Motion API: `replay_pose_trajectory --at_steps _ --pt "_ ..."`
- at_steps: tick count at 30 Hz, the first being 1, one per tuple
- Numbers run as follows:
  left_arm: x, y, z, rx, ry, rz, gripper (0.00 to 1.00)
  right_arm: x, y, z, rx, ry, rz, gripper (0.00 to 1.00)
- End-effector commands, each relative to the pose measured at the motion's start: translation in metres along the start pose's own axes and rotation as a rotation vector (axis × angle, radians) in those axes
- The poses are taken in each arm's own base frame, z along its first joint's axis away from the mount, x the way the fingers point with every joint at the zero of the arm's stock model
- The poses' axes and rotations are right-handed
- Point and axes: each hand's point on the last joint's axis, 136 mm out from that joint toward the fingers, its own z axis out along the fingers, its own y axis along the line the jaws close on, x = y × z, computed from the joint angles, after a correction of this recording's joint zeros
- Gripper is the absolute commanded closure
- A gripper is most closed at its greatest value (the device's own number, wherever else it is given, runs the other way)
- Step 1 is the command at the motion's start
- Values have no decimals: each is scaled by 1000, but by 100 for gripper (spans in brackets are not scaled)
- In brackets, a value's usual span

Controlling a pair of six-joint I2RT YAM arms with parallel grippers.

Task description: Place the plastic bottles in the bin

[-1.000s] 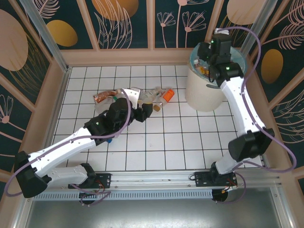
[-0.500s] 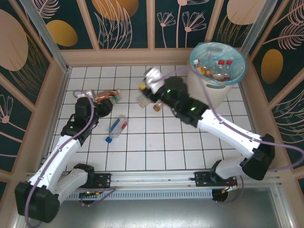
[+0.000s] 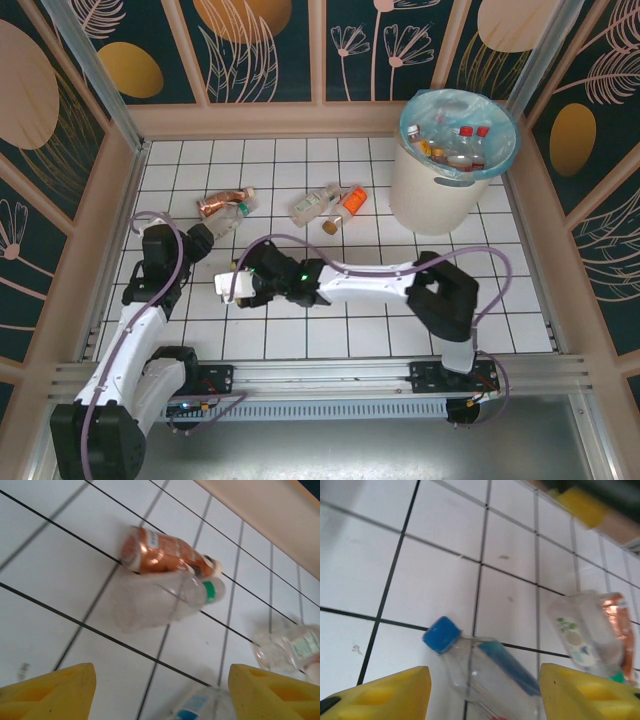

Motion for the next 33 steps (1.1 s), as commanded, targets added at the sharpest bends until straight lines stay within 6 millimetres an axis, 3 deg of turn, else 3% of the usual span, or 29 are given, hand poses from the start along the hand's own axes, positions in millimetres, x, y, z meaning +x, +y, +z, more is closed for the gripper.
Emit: replay_pose_trajectory --at_steps 1,7,12,19,23,28,33 --pt "-14 2 0 -2 -61 -11 27 -6 7 17 -11 23 -105 39" --pt "-6 2 -2 38 -60 -46 27 5 23 50 -48 101 -169 39" --pt "0 1 -8 67 -58 -74 27 18 33 65 -91 151 -208 39" --pt "-12 -2 -17 58 -89 -37 27 37 39 83 -120 239 -263 40" --pt "-16 -6 -20 71 -96 -30 27 40 39 89 -123 254 -279 44" --pt "-17 -9 -22 82 -98 -24 27 37 35 88 -106 253 -291 56" --pt "-17 -10 -22 91 -96 -23 27 35 26 81 -55 249 -341 52"
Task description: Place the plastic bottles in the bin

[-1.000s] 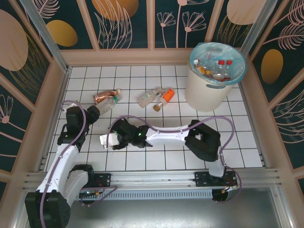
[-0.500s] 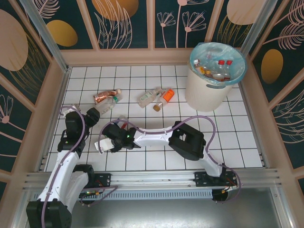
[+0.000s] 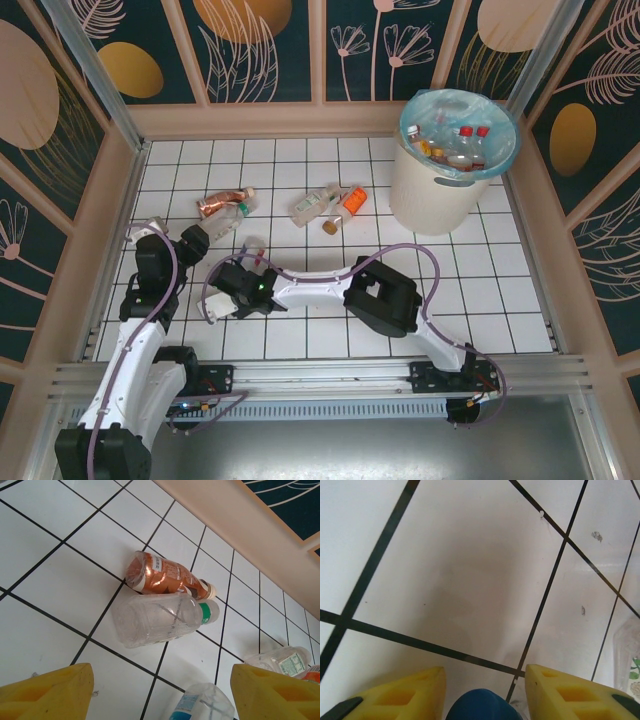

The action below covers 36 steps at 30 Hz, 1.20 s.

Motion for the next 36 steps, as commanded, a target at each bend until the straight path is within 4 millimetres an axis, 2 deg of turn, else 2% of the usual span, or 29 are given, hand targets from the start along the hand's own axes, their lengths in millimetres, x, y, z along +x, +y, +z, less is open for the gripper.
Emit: replay_pose_trajectory --at_steps 1,6,14,20,24,29,32,36 --pt "-9 -9 -5 31 -16 12 27 1 -6 -8 40 15 -65 50" --pt "-8 -9 -4 33 -12 9 27 7 -7 -10 49 35 -107 44" --pt "-4 -8 -5 38 -7 5 27 18 -10 -9 86 50 -167 44" --pt "-4 -10 -5 49 -2 7 27 19 -9 -22 49 14 -175 45" --pt "-2 -10 -4 58 3 0 27 29 -7 -19 67 39 -191 46" --pt "-1 -12 -3 63 8 -1 27 30 -7 -10 98 37 -211 50" --pt "-1 -12 -3 65 12 -1 27 33 -12 -8 152 41 -247 50" --pt "-2 -14 -3 68 13 -2 27 28 -23 -16 192 7 -269 44"
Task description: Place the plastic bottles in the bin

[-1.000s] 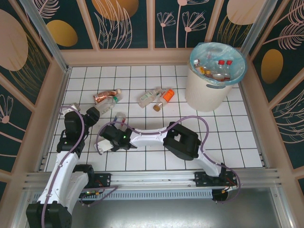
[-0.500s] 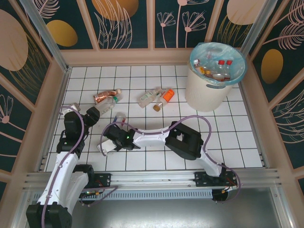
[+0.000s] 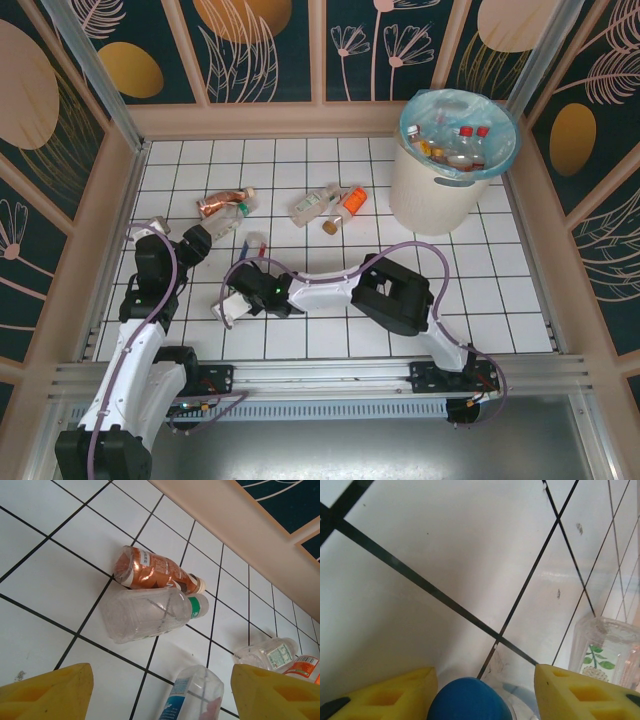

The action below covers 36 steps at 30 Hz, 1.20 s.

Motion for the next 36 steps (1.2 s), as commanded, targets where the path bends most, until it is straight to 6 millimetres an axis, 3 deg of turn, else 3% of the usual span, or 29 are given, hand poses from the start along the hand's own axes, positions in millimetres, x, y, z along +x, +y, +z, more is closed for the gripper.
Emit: replay_pose_trajectory --at_steps 1,9,17,27,36 --pt "-6 -7 -2 29 -12 -3 27 7 -18 -8 69 -6 -52 44" --pt "-2 -7 -2 40 -2 -14 27 16 -24 -22 98 -55 -91 44" --pt "-2 -8 1 43 3 -13 26 24 -19 -15 151 -54 -135 47" --pt "0 -7 1 41 5 -7 26 29 -27 -9 216 -63 -158 69" --pt "-2 -7 1 40 1 -1 26 21 -29 -19 204 -106 -106 79"
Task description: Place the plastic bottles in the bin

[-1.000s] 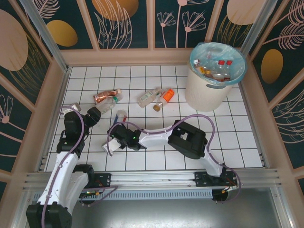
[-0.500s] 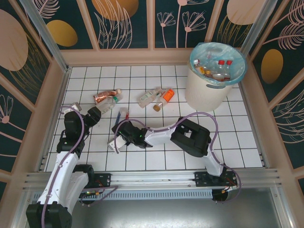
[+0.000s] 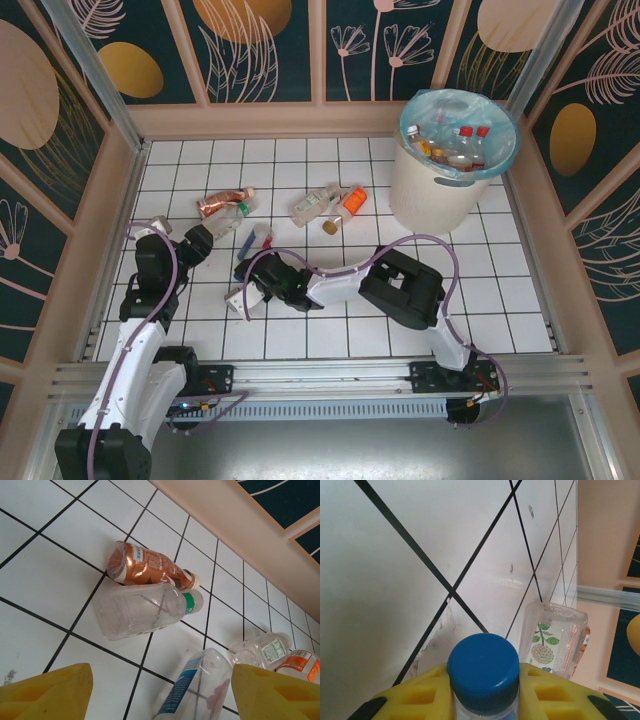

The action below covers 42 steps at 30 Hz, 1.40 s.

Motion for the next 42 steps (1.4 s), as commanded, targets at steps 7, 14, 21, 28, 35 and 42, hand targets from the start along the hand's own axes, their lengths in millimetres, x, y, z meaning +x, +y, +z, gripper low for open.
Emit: replay_pose_trajectory --at_steps 7,14,21,28,35,42 --pt "-10 -8 -1 26 -22 12 26 -22 -30 -31 42 -107 122 83" --pt "-15 -20 -4 46 4 80 27 -29 -48 -52 78 -130 231 84" --pt "-21 -37 -6 94 36 129 29 -25 -86 -83 206 -166 492 85" --pt "-46 -69 -16 178 2 196 34 0 -147 -146 411 -193 835 86" --pt "-72 -134 -37 342 -47 264 38 53 -226 -270 677 -213 1146 86" --pt "-42 -239 -63 566 -26 412 39 144 -270 -401 985 -130 1350 88"
